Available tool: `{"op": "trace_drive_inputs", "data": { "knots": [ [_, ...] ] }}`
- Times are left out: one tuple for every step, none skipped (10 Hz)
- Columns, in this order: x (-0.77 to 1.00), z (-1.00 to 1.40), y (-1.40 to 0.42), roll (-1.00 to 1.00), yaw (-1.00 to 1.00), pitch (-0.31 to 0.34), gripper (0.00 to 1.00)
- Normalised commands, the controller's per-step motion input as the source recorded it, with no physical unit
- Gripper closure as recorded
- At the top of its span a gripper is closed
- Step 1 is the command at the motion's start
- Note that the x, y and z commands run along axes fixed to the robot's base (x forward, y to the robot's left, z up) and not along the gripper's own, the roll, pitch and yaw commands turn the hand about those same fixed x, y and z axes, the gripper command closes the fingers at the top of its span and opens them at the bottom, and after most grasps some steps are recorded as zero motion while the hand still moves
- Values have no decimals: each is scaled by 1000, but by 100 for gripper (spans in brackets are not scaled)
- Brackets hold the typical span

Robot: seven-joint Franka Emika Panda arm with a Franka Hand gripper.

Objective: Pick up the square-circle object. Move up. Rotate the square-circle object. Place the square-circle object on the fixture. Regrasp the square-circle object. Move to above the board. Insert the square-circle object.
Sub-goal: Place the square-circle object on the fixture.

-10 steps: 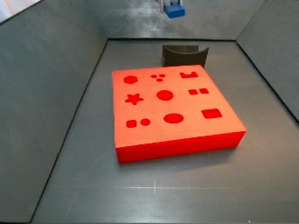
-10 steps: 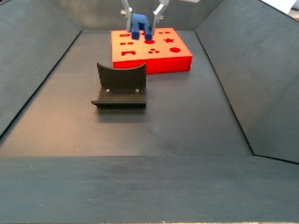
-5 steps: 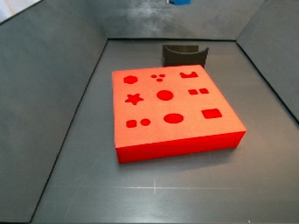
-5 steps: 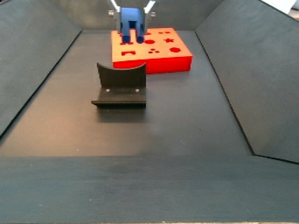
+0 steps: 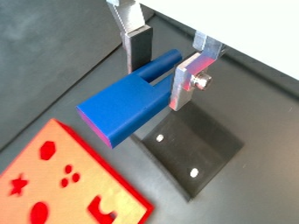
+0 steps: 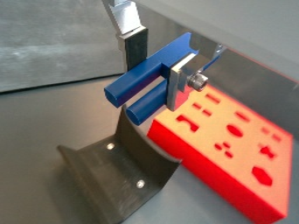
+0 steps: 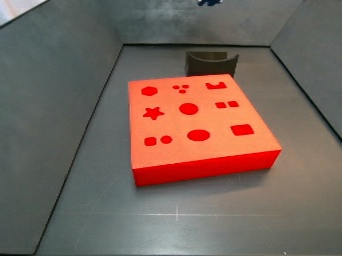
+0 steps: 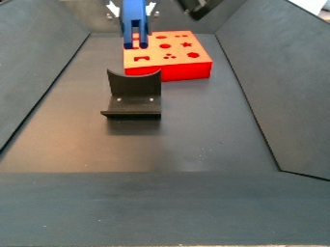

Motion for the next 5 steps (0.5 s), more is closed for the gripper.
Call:
{"op": "trace_drive_inputs", "data": {
  "knots": [
    [172,-13,56,-478,-181,95,100],
    [112,-13,54,-320,-154,77,100],
    [64,2,33,-201,-125,38,100],
    [97,-1000,63,-1000,-128,-15,100],
    [100,-1000,68,-1000,-123,-21,100]
  ]
}}
